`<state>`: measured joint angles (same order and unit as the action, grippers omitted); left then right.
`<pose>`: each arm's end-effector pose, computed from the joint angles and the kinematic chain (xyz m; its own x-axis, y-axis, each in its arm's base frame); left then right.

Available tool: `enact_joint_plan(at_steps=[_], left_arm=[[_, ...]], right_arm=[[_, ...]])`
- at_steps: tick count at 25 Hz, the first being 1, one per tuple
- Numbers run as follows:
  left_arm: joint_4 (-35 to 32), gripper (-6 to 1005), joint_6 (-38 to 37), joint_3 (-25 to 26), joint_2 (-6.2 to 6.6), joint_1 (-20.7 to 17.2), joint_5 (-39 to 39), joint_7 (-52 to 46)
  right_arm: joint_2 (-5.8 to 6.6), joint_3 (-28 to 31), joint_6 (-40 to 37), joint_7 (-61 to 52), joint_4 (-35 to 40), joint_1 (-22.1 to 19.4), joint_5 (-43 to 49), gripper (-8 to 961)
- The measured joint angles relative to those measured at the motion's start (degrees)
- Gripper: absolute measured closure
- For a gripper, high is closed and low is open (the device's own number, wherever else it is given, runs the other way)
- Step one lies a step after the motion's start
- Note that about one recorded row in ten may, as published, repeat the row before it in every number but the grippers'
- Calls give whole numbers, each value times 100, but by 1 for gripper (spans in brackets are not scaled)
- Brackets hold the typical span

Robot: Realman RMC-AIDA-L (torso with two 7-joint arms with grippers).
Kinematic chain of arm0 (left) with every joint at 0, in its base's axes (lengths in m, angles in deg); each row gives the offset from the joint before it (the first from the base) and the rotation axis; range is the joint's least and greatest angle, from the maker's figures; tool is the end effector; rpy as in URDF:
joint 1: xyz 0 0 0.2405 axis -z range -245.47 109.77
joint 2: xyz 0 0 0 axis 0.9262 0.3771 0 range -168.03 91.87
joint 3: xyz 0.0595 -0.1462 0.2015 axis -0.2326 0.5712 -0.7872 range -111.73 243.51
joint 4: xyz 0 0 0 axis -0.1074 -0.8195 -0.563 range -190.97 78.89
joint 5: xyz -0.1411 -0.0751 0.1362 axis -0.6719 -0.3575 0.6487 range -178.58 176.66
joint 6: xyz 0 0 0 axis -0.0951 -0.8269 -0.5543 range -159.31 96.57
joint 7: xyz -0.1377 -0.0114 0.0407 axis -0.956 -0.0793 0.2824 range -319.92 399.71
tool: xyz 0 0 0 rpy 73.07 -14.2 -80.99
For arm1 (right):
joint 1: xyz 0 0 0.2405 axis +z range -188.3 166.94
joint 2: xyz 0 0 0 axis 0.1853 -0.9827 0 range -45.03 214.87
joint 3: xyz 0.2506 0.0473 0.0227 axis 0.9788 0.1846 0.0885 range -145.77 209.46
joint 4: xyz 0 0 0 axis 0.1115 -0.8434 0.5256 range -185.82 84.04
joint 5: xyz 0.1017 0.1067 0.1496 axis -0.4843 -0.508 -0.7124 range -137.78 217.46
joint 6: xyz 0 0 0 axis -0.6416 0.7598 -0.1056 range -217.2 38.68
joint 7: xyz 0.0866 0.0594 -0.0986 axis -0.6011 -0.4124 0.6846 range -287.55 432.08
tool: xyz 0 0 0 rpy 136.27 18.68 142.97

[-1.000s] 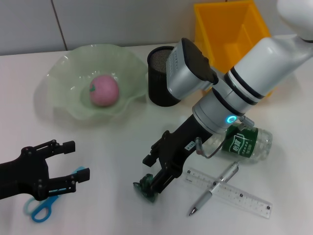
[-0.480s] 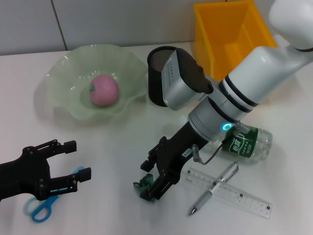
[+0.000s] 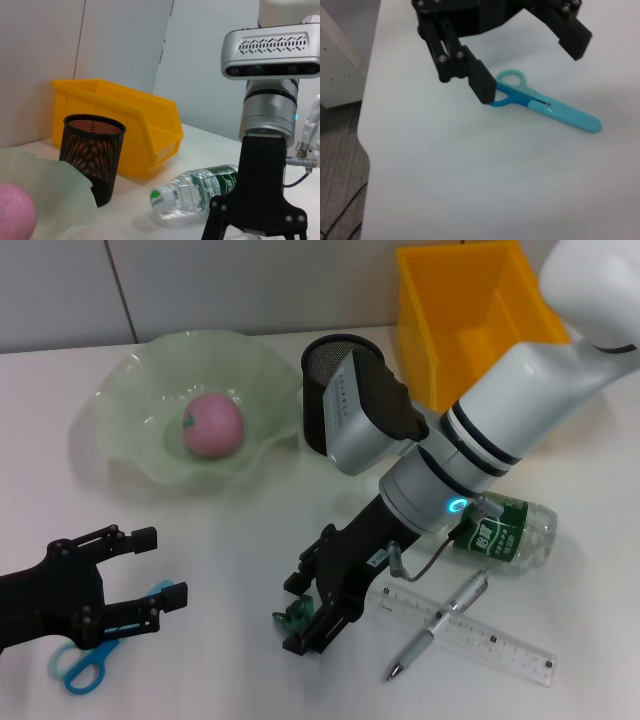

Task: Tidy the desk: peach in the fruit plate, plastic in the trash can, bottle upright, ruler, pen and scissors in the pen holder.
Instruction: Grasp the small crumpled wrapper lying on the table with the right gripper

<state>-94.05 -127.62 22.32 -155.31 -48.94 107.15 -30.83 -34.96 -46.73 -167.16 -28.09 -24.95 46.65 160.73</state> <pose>-0.3023 0.2693 0.0118 0.7799 0.3056 0.5462 0.4413 -0.8874 -0.1336 0.1528 0.3554 -0.1063 0.9649 -0.2183 0.1457 -0.2394 -0.9596 0.1480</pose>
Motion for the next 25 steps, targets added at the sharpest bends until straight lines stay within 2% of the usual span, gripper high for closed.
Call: enact_joint_plan(at_steps=[6, 25], left_arm=[[4, 153, 21, -8, -2, -4, 0, 6], [4, 153, 28, -1, -1, -61, -1, 26]], right_arm=[[0, -307, 105, 36, -59, 6, -297, 177], [23, -341, 118, -67, -7, 7, -285, 176]])
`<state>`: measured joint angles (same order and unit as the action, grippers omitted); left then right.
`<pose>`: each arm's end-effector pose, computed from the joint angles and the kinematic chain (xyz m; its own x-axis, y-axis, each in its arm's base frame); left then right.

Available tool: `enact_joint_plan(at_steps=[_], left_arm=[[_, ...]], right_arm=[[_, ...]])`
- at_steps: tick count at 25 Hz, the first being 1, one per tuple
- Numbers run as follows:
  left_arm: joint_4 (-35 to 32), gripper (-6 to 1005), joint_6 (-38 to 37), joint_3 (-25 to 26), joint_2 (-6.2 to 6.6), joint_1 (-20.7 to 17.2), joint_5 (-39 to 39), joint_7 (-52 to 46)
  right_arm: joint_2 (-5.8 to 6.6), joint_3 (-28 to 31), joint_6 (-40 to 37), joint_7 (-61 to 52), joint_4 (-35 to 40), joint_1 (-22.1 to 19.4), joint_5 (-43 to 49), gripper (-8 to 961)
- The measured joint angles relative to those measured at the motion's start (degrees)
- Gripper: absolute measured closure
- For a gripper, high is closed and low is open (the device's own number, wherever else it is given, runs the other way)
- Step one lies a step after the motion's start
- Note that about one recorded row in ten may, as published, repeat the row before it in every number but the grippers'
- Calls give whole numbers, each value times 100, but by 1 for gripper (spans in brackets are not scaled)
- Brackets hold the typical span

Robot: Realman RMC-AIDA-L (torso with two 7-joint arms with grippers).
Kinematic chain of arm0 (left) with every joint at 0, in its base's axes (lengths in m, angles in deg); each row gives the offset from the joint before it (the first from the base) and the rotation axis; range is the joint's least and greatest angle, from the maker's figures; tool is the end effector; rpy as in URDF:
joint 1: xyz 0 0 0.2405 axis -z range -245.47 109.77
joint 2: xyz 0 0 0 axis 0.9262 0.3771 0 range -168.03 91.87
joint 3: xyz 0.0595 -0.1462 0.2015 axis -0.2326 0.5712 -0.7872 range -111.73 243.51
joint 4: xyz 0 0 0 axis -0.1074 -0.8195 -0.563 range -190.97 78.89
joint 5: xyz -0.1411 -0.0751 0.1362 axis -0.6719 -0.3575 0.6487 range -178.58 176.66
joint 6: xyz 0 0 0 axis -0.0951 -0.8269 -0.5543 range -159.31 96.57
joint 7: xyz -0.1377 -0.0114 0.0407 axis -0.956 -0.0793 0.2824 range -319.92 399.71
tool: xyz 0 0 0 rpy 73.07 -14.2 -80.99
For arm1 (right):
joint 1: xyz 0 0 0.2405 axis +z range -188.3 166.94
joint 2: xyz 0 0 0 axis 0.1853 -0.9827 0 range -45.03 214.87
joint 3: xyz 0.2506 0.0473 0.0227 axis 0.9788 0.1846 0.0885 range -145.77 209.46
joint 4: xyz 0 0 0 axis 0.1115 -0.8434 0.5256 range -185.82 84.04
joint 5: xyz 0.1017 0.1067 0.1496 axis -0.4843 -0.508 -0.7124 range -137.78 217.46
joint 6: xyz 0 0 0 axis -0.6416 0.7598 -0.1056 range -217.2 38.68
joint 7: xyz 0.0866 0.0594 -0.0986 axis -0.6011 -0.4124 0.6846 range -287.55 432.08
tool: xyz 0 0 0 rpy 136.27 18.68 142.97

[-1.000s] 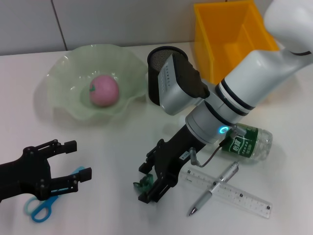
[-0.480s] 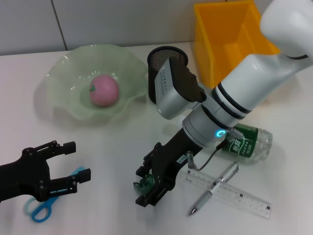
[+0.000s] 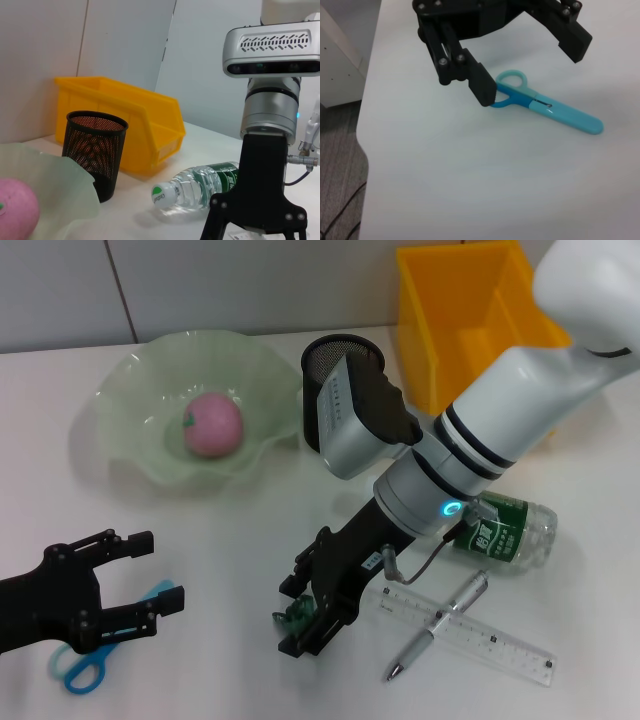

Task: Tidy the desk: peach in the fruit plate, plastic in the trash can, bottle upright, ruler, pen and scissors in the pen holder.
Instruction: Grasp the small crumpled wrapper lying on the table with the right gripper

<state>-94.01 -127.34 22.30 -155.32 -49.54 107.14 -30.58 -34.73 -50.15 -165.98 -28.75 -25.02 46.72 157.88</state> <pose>-0.3055 0.2665 0.0116 0.7790 0.3110 0.5445 0.4495 -0.8824 -0.1390 0.1513 0.3546 -0.1094 0.9649 -0.2165 0.1487 -0.2380 -0.9601 0.1467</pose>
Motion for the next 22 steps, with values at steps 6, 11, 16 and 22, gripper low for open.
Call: enact_joint_plan(at_steps=[6, 11, 16, 22], left_arm=[[8, 153, 0, 0, -18, -3, 0, 41], [9, 153, 0, 0, -35, -3, 0, 43], [9, 153, -1, 0, -36, -2, 0, 43], [9, 152, 0, 0, -21, 12, 0, 43]], right_arm=[[20, -1, 1, -7, 6, 0, 68, 177], [10, -1, 70, -13, 33, 0, 156, 185], [4, -1, 106, -14, 54, -25, 155, 228], [-4, 3, 120, -14, 52, -35, 154, 456]])
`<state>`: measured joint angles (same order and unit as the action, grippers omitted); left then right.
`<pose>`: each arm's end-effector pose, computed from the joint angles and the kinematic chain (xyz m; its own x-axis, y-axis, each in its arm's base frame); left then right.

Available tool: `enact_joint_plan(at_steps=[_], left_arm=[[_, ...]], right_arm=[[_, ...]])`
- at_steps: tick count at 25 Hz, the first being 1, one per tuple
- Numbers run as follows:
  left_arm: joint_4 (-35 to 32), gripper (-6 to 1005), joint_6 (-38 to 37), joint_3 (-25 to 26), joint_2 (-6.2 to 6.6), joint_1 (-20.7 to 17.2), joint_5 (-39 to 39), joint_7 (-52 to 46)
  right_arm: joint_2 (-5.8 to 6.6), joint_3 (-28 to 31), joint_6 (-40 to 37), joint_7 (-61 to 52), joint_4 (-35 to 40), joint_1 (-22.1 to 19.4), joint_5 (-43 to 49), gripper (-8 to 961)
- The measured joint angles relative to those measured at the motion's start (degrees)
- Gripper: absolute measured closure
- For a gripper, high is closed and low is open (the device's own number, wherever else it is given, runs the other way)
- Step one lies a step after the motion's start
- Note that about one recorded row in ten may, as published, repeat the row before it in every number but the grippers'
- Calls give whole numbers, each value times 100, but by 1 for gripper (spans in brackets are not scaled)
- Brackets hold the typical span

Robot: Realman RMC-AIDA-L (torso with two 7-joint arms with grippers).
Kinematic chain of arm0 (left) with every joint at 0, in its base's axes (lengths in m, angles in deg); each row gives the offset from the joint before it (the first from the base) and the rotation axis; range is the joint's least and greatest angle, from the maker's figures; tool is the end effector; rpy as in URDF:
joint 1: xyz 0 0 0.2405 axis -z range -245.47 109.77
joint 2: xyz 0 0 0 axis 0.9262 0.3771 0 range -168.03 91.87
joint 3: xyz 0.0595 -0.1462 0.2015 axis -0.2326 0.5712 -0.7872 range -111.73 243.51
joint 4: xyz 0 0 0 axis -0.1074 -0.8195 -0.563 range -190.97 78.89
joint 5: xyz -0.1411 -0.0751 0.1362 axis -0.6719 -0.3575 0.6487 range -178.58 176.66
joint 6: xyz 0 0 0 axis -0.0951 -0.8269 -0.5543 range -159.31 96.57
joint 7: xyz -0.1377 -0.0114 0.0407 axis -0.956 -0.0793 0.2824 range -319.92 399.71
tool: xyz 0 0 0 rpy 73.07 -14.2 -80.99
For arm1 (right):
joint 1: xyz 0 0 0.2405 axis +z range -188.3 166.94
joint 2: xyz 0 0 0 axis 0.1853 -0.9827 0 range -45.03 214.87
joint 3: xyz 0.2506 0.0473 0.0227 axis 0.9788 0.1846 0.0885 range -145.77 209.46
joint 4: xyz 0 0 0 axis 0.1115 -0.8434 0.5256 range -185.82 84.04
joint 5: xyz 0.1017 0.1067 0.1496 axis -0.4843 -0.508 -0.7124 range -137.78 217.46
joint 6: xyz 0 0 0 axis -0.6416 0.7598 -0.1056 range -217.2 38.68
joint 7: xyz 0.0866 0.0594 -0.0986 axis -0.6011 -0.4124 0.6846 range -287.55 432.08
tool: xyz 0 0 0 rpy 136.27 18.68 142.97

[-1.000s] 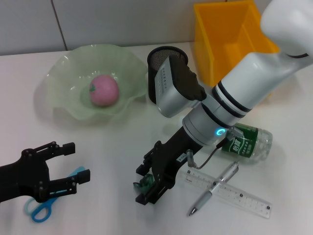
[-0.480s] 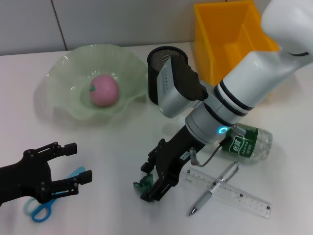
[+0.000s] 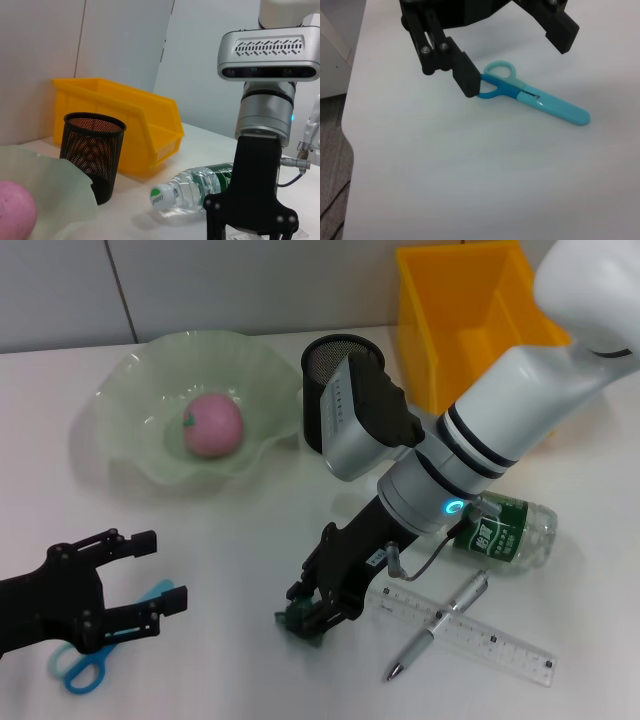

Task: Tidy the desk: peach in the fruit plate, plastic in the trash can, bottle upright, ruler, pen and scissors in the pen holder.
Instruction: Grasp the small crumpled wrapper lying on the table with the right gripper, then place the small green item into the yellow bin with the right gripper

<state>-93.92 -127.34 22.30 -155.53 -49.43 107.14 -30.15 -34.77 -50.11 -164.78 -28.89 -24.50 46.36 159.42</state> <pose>-0.3043 0.2667 0.0100 0.7802 0.3047 0.5463 0.4434 -0.8854 -0.1394 0.1552 0.3574 -0.1092 0.9641 -0.2084 0.1648 -0.2294 -0.9659 0.1201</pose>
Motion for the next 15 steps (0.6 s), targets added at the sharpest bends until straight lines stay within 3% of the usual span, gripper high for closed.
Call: enact_joint_plan(at_steps=[6, 15], left_arm=[[0, 152, 0, 3, 17, 24, 0, 10], [0, 152, 28, 8, 21, 30, 0, 17]], right_arm=[[16, 65, -36, 16, 2, -15, -28, 707], [21, 76, -89, 33, 92, -36, -35, 873]])
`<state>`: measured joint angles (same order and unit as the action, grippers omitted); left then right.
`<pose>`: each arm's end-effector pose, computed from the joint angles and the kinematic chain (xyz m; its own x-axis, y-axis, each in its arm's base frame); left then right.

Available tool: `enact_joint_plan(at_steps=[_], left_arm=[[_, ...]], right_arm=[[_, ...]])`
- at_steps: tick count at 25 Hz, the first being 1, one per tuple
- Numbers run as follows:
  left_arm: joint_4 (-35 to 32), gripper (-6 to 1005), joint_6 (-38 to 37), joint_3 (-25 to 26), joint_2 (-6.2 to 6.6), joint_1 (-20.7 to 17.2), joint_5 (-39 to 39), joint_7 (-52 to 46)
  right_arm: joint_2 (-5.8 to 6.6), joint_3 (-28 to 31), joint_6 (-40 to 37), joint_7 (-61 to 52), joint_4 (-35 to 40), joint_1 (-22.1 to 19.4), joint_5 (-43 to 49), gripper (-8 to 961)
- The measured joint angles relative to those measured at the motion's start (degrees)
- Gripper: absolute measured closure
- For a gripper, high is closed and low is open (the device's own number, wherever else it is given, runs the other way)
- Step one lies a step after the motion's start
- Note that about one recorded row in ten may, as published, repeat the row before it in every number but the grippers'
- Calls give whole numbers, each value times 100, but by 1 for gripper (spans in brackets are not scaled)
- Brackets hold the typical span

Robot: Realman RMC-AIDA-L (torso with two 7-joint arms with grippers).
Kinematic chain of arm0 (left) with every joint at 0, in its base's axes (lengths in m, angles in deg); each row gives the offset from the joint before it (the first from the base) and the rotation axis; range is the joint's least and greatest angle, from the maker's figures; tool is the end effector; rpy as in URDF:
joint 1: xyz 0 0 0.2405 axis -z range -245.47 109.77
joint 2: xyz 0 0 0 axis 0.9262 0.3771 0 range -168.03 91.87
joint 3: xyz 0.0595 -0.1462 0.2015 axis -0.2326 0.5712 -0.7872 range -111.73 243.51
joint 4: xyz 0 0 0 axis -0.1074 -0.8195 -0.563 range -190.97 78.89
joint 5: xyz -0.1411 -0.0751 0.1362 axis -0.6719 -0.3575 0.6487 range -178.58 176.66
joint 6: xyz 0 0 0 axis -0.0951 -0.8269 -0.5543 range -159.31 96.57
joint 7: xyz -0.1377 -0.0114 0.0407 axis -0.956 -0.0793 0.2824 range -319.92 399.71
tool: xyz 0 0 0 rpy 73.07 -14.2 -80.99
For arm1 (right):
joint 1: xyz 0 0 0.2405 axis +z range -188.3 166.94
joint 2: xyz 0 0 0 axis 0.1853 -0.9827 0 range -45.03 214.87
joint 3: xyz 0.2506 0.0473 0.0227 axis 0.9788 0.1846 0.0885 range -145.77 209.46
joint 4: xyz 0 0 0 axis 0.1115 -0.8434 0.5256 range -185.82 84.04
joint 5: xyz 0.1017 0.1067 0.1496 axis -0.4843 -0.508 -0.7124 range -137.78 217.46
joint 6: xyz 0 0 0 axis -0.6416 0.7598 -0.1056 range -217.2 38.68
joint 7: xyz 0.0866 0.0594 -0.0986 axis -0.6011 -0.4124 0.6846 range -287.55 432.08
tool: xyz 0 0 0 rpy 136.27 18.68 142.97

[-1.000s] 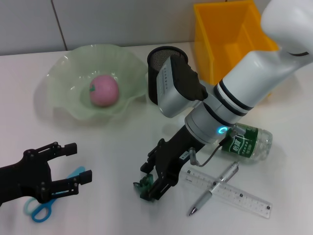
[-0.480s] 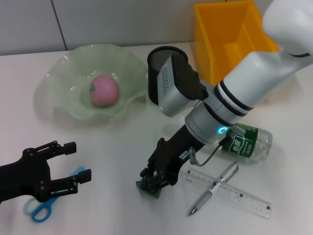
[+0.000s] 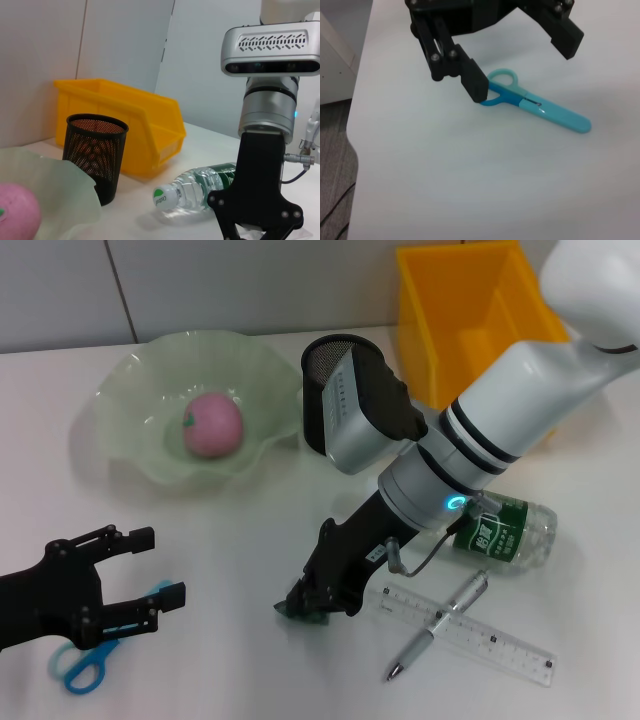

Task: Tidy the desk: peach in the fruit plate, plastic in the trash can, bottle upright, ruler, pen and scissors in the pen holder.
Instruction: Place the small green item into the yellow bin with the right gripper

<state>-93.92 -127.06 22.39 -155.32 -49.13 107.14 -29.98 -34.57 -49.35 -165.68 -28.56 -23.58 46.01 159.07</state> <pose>-0.3043 0.2691 0.0115 0.7853 0.2978 0.5429 0.4387 -0.8863 -0.1484 0.1525 0.3582 -0.1059 0.9676 -0.2060 0.1457 -0.2246 -0.9664 0.1250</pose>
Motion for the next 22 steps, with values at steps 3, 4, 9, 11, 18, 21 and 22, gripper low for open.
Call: enact_joint_plan(at_steps=[3, 4, 9, 11, 18, 21, 22], left_arm=[[0, 152, 15, 0, 0, 0, 0, 0], [0, 152, 15, 0, 0, 0, 0, 1], [0, 152, 17, 0, 0, 0, -10, 1], [0, 152, 17, 0, 0, -1, -17, 1], [0, 152, 24, 8, -1, -4, -39, 0], [0, 152, 24, 9, 0, -2, -40, 0], [0, 152, 24, 9, 0, -2, -40, 0]], right_arm=[[6, 0, -13, -8, 46, -4, -6, 927], [6, 1, -18, -12, 74, -9, -14, 945], [22, 99, -67, -15, 272, -111, -234, 953], [47, 718, -300, 10, 561, -268, -315, 955], [92, 2299, -913, 322, 1102, -647, -636, 956], [177, 2898, -983, 719, 1167, -980, -1434, 956], [177, 2898, -983, 719, 1167, -980, -1434, 956]])
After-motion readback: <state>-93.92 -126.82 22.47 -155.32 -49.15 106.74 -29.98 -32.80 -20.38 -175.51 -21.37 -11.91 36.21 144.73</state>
